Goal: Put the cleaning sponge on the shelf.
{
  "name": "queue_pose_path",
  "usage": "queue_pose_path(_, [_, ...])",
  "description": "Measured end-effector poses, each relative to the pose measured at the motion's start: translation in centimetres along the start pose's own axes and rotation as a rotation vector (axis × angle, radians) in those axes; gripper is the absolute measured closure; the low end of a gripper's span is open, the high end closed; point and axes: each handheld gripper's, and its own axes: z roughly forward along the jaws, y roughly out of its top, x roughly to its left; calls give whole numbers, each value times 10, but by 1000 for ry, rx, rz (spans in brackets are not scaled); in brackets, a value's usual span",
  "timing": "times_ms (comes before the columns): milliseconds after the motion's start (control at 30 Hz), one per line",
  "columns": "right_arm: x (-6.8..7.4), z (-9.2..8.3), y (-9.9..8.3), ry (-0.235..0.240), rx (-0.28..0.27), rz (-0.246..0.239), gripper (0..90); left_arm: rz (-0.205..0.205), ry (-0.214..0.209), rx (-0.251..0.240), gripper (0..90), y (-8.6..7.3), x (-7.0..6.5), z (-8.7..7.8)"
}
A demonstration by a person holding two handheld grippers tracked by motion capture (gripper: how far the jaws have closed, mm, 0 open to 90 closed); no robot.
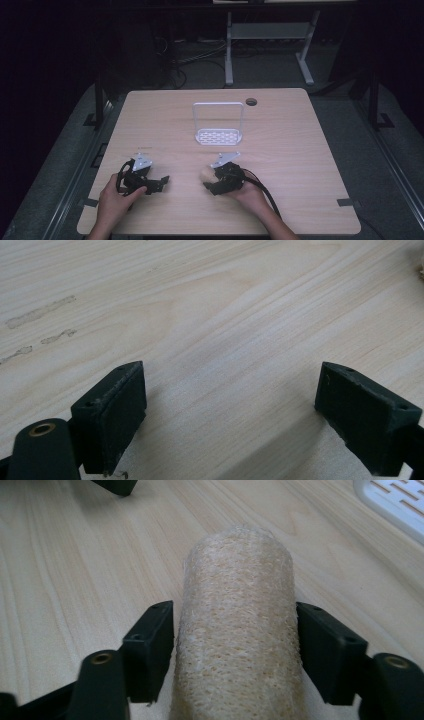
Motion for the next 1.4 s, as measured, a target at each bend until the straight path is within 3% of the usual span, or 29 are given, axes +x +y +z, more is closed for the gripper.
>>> queue_pose_path(133, [0, -1, -1, -1, 0, -1, 400, 0, 0, 0, 125, 0, 0, 0])
queue_pose_path(600, [-2, -5, 1, 2, 2, -17, 409, 0, 0, 0, 125, 0, 0, 0])
queue_pose_path(1400, [-16, -18, 3, -42, -20, 5, 410, 3, 0, 3, 126, 0, 0, 0])
